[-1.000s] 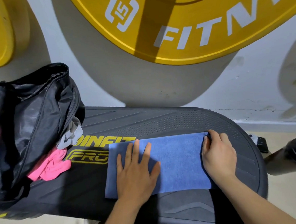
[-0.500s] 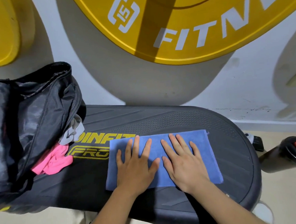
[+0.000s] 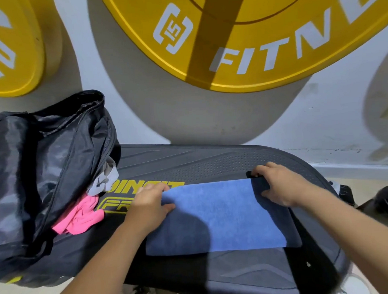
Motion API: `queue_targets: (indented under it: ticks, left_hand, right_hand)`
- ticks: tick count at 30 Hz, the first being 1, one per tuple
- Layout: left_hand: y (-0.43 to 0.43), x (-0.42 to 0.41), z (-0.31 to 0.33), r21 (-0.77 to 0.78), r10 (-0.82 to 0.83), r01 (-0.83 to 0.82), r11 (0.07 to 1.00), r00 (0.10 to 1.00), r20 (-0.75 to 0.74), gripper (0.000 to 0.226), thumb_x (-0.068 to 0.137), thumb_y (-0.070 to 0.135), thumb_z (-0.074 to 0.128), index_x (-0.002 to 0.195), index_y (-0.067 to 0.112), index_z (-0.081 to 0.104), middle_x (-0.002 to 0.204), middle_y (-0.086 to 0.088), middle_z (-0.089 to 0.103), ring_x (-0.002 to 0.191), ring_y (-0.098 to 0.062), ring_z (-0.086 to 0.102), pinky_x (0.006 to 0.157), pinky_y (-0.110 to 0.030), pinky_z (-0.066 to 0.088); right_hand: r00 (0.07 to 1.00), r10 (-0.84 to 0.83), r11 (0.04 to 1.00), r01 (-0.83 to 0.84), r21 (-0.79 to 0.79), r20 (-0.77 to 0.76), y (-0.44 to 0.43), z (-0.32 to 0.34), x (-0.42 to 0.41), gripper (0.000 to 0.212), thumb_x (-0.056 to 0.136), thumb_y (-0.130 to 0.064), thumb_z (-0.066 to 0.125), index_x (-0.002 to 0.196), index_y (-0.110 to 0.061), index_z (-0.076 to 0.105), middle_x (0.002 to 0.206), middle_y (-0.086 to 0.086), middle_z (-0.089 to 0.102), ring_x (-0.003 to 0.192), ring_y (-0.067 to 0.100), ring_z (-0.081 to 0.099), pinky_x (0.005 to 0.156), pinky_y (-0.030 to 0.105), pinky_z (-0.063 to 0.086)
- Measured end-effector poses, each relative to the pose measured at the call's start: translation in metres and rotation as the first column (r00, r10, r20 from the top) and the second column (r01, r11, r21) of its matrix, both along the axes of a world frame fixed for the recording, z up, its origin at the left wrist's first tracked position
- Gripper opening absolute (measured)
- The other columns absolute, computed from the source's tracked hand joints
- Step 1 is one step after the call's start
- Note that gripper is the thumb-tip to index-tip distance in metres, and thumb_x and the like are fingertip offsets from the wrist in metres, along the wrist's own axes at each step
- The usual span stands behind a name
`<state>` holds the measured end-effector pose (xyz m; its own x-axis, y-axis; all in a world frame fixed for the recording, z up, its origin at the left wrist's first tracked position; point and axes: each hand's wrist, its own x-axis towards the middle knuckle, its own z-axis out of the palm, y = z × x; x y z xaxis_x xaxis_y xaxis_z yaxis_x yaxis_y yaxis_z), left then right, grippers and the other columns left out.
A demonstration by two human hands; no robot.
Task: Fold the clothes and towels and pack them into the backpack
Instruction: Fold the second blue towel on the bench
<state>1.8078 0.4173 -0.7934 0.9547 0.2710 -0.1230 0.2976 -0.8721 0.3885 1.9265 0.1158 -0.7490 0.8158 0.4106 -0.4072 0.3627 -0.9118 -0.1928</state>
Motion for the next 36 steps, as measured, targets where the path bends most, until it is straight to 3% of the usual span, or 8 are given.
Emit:
queue_targets:
  ticks: [4,8,11,15,19,25,32,36]
  left_hand:
    - [0.004,0.011,0.008,-0.002,0.011,-0.011,1.000,0.980,-0.199,0.024,0.075,0.042,0.071,0.086,0.034,0.051,0.105,0.009,0.057,0.109,-0.017,0.050,0.090,-0.035,0.043]
    - [-0.001,0.007,0.011,0.075,-0.025,0.033,0.997,0.994,-0.104,0.024,0.077,0.040,0.070,0.092,0.034,0.052,0.105,0.009,0.050,0.110,-0.015,0.042,0.089,-0.032,0.038]
    - [-0.005,0.002,0.009,-0.081,-0.015,0.017,0.997,1.000,0.022,0.031,0.073,0.023,0.073,0.077,0.033,0.044,0.088,0.010,0.056,0.089,-0.015,0.052,0.068,-0.024,0.035]
    - [-0.002,0.004,0.011,-0.380,0.106,-0.112,0.918,0.994,-0.036,0.025,0.066,0.011,0.078,0.077,0.029,0.063,0.084,0.011,0.066,0.078,-0.008,0.058,0.068,-0.025,0.044]
    - [0.001,0.003,0.051,-0.596,0.237,-0.114,0.795,0.963,0.131,0.014,0.058,0.013,0.073,0.069,0.013,0.064,0.057,0.007,0.060,0.053,-0.003,0.050,0.049,-0.017,0.040]
    - [-0.026,-0.041,0.095,-0.243,0.022,0.106,0.964,0.882,0.470,0.024,0.053,0.003,0.051,0.067,0.021,0.047,0.062,0.014,0.048,0.053,0.003,0.038,0.049,-0.012,0.028]
    - [-0.117,-0.101,0.022,0.246,-0.504,0.468,0.849,0.856,0.112,0.016,0.061,0.037,0.044,0.076,0.038,0.051,0.065,0.016,0.046,0.049,0.003,0.046,0.036,-0.014,0.025]
    - [-0.157,-0.111,0.020,0.190,-0.565,0.550,0.813,0.825,0.028,0.015,0.066,0.028,0.050,0.080,0.030,0.046,0.067,0.005,0.037,0.051,-0.009,0.039,0.036,-0.021,0.019]
  right_hand:
    - [0.987,0.025,0.996,-0.038,-0.077,-0.161,0.009,0.013,0.016,0.034,0.078,-0.018,0.064,0.108,-0.021,0.047,0.101,-0.001,0.053,0.092,0.021,0.053,0.072,0.030,0.045]
    - [0.967,0.017,0.996,-0.038,-0.077,-0.253,0.016,0.015,0.022,0.024,0.073,-0.024,0.070,0.092,-0.020,0.055,0.092,-0.002,0.060,0.085,0.019,0.058,0.066,0.028,0.047]
    - [0.947,-0.005,0.999,-0.010,-0.047,-0.321,0.014,0.017,0.026,0.014,0.069,-0.027,0.068,0.076,-0.021,0.058,0.080,-0.003,0.061,0.073,0.017,0.057,0.061,0.028,0.044]
    - [0.915,-0.038,0.996,0.065,0.055,-0.401,0.010,0.027,0.033,0.022,0.049,-0.027,0.062,0.070,-0.021,0.061,0.064,-0.001,0.054,0.061,0.019,0.047,0.059,0.029,0.036]
    - [0.969,-0.007,0.960,0.076,0.269,-0.248,0.006,0.054,0.048,0.015,0.068,-0.007,0.070,0.076,-0.018,0.062,0.065,-0.003,0.059,0.063,0.014,0.052,0.059,0.027,0.041]
    - [0.969,-0.003,0.819,-0.139,0.556,0.246,0.005,0.075,0.057,0.023,0.071,0.006,0.063,0.068,-0.016,0.057,0.072,0.003,0.057,0.064,0.017,0.050,0.062,0.027,0.039]
    - [0.925,0.060,0.948,-0.170,0.268,0.376,-0.010,-0.016,0.029,0.025,0.067,0.003,0.058,0.074,-0.020,0.054,0.085,-0.003,0.040,0.087,0.027,0.046,0.066,0.035,0.043]
    - [0.921,-0.001,0.966,-0.100,0.239,0.389,-0.014,-0.031,0.019,0.021,0.069,0.003,0.055,0.075,-0.017,0.053,0.087,-0.001,0.043,0.088,0.026,0.045,0.064,0.034,0.041]
